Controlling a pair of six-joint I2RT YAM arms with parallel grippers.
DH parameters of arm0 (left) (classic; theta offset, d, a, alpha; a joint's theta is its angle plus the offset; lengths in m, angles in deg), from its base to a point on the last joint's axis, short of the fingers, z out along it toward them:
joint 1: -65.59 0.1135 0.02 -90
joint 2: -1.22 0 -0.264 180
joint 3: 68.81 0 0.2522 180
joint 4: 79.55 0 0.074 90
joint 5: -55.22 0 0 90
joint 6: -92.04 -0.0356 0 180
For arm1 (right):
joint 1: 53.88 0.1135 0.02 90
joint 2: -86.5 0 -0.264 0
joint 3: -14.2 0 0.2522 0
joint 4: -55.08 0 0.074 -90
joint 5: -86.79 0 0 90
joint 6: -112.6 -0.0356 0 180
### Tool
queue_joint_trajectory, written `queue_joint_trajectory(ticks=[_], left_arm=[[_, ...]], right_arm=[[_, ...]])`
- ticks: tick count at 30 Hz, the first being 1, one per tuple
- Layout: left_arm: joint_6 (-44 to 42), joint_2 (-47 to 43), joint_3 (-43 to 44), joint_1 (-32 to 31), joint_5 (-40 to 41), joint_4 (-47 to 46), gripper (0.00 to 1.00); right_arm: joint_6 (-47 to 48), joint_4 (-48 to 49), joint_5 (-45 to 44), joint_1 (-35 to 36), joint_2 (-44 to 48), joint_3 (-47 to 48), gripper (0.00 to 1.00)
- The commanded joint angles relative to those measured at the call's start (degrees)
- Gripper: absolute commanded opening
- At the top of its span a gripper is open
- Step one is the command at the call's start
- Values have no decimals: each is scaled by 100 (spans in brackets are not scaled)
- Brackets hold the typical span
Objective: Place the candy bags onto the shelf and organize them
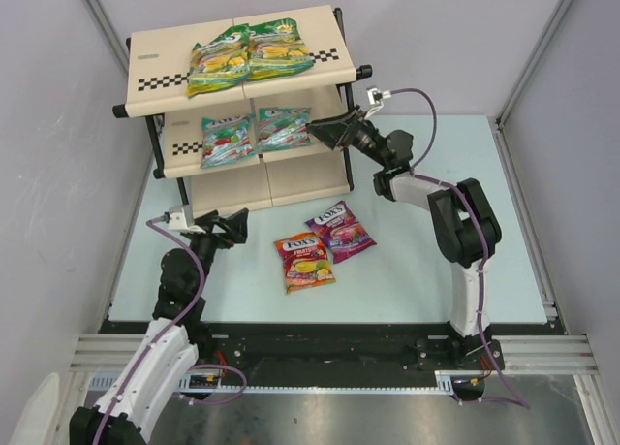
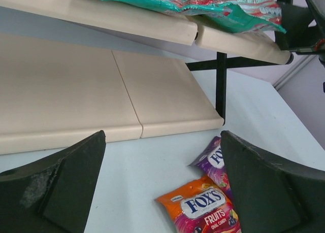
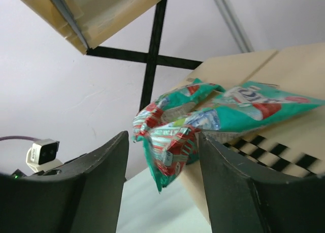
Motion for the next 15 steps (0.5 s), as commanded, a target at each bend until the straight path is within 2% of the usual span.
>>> queue_joint_trajectory(ticks=[1, 6, 10, 13, 15], left_arm=[[-52, -157, 4, 14, -29, 9, 100], [54, -253, 100, 5, -20, 220, 99], [185, -245, 206, 14, -73, 414, 100], [230, -210, 285, 5, -222, 659, 100], [291, -166, 311, 5, -205, 748, 100]], right_arm=[[-430, 1044, -206, -330, 585, -600, 62], [-545, 1448, -249, -576, 1244, -1637, 64], [-387, 1353, -329, -708, 2079, -2797, 64], [7, 477, -565, -744, 2948, -3642, 64], [785, -1155, -767, -674, 3633, -3968, 65]])
